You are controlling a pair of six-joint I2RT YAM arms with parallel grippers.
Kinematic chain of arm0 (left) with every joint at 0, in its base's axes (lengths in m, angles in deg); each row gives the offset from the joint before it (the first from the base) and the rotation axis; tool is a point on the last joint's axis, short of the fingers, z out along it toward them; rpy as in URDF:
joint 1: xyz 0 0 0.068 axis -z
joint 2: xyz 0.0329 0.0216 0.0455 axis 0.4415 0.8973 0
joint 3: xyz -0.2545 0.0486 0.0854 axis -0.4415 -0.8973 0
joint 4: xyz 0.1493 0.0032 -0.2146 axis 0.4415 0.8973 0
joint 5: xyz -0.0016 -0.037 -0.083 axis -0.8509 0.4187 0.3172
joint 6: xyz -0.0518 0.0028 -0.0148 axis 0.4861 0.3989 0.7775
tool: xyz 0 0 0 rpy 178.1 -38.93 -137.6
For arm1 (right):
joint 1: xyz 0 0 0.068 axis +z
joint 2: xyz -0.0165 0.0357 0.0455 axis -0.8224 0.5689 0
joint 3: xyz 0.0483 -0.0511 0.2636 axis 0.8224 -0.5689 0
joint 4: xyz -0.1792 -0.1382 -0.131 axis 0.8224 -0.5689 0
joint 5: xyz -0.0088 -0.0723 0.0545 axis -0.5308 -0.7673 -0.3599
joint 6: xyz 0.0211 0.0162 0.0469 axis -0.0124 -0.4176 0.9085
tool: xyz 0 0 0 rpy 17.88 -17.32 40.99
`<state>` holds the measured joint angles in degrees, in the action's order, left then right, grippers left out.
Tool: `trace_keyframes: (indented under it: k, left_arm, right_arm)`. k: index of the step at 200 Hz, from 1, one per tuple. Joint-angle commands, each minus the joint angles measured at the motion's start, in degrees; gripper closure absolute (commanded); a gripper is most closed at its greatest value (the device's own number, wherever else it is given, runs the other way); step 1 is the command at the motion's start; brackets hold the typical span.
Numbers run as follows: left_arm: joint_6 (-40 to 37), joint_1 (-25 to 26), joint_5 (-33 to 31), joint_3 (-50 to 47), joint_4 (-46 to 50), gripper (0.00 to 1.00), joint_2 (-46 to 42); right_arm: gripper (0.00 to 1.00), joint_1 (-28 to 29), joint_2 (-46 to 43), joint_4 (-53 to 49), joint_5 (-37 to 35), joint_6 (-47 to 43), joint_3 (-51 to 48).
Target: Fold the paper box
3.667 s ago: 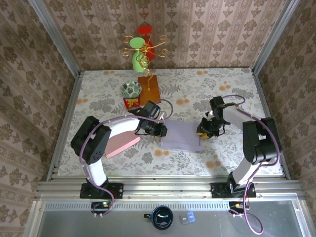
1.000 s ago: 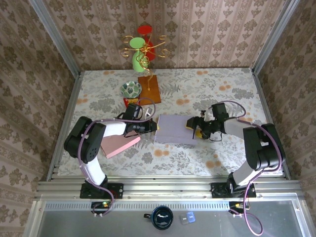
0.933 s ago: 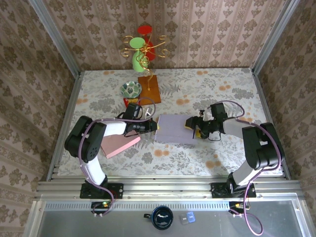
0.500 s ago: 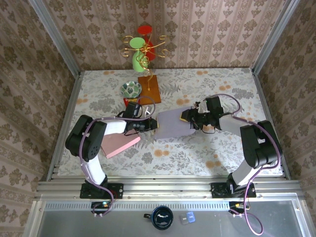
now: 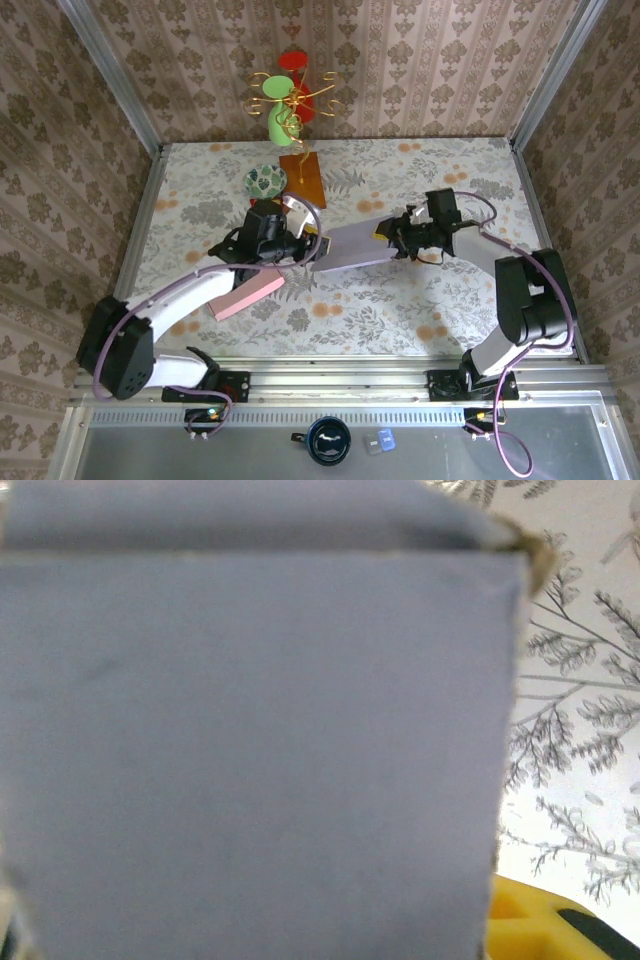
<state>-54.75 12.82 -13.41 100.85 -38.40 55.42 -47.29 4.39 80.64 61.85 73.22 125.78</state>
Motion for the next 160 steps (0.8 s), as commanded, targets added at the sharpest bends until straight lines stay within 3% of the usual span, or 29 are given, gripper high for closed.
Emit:
trace_keyframes:
  k: [1,34,60,95,160]
  left_arm:
    - [-17.3,1.8,2.3,1.6,7.4,0.56,-1.3]
    - [-33.0,5.7,0.9,5.7,18.1,0.45,-1.7]
    - [-40.2,7.0,-0.8,5.6,19.4,0.34,-1.8]
    - [-43.2,7.2,-4.4,6.1,19.8,0.3,0.5]
    - [-45.2,7.6,-3.0,8.2,19.6,0.29,4.8]
  right_arm:
    - [0.6,-1.0,-3.5,-5.7,4.0,9.7,0.9]
    - [0.6,-2.6,-7.3,-10.6,4.8,19.1,-1.1]
    - [0.6,-3.9,-9.4,-12.2,5.5,24.1,-3.4]
    - [0.61,-3.8,-10.8,-11.6,7.6,29.5,-5.2]
    - [0.61,-3.9,-13.0,-12.3,9.6,33.8,-7.3]
